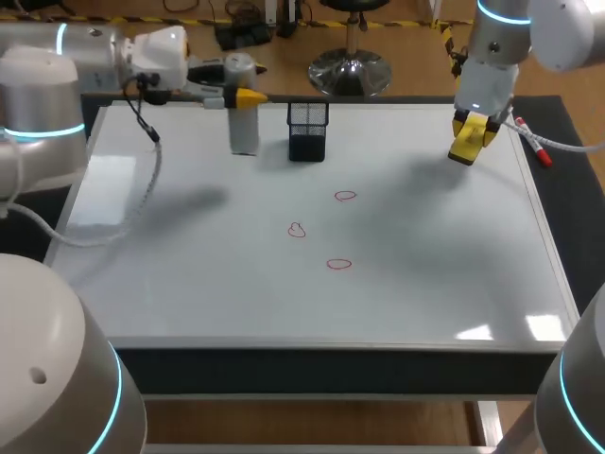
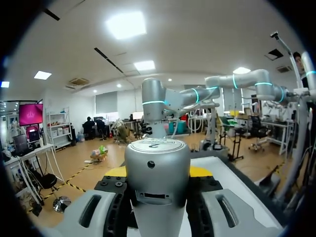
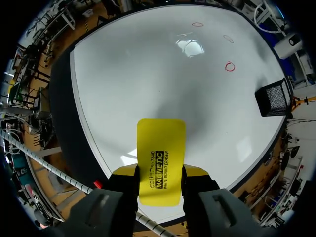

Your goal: Pick up the inspection probe, press it on each red-marked spot on the whiteboard one by one, put down the probe, pick up the eraser, and wipe off all the red marks.

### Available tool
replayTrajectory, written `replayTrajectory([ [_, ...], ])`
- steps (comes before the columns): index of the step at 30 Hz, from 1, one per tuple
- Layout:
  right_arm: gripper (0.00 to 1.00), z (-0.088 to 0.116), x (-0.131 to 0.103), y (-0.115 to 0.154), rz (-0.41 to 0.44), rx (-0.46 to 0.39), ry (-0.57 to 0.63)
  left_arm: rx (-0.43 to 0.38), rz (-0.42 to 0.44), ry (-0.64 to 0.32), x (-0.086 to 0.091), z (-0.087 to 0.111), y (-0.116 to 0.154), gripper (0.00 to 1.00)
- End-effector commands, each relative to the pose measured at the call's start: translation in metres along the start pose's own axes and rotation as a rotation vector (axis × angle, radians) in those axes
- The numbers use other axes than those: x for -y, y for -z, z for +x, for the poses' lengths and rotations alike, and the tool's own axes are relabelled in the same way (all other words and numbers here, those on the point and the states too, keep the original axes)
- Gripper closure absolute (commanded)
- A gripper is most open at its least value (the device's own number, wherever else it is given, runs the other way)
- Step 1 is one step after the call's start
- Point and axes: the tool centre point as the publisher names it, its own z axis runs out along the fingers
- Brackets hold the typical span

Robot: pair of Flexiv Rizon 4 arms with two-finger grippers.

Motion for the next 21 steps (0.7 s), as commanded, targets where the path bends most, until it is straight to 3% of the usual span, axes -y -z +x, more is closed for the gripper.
replayTrajectory([
  [1, 1.00, 0.000, 0.001, 0.000, 0.000, -0.003, 0.002, 0.086, -0.007, -0.007, 0.004, 0.021, -0.014, 1.00],
  [13, 1.00, 0.000, 0.001, 0.000, 0.000, -0.003, 0.002, 0.159, 0.031, 0.036, -0.021, 0.055, -0.033, 1.00],
  [21, 1.00, 0.000, 0.001, 0.000, 0.000, -0.003, 0.002, 0.186, 0.042, 0.052, -0.034, 0.067, -0.048, 1.00],
])
